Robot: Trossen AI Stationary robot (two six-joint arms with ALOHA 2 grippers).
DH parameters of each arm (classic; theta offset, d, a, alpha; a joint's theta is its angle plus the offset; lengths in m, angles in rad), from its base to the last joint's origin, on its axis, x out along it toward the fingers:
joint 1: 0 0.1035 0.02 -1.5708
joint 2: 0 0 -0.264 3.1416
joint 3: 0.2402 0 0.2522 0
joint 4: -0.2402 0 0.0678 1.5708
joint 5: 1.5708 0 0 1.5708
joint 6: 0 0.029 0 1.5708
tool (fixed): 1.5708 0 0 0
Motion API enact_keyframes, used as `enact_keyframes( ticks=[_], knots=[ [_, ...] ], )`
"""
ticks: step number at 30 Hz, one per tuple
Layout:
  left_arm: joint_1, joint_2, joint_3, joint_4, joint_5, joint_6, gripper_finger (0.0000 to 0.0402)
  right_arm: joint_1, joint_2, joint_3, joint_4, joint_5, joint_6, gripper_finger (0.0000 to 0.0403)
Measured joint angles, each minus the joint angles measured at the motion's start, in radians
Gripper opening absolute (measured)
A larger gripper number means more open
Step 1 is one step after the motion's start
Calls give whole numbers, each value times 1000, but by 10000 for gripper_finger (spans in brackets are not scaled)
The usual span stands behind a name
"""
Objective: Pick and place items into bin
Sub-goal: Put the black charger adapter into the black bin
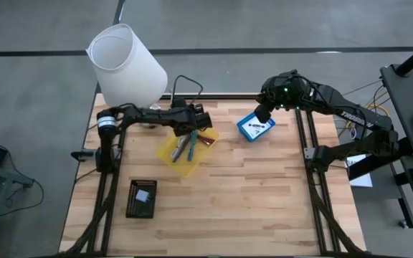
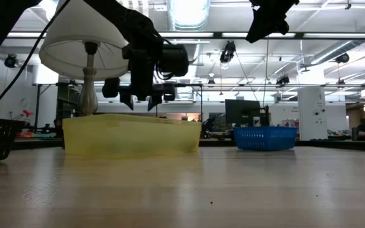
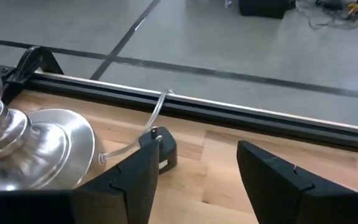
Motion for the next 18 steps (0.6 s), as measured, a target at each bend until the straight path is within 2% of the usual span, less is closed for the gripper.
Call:
enact_keyframes(
  ticks=[13, 16, 18],
  knots=[
    [44, 0, 0, -9, 27, 11, 297, 0, 0, -2, 0, 0, -6, 68],
    [63, 0, 0, -8, 37, 11, 306, 0, 0, -3, 0, 0, -5, 68],
    [83, 0, -1, -8, 91, 9, 306, 0, 0, -3, 0, 0, -5, 68]
  ],
)
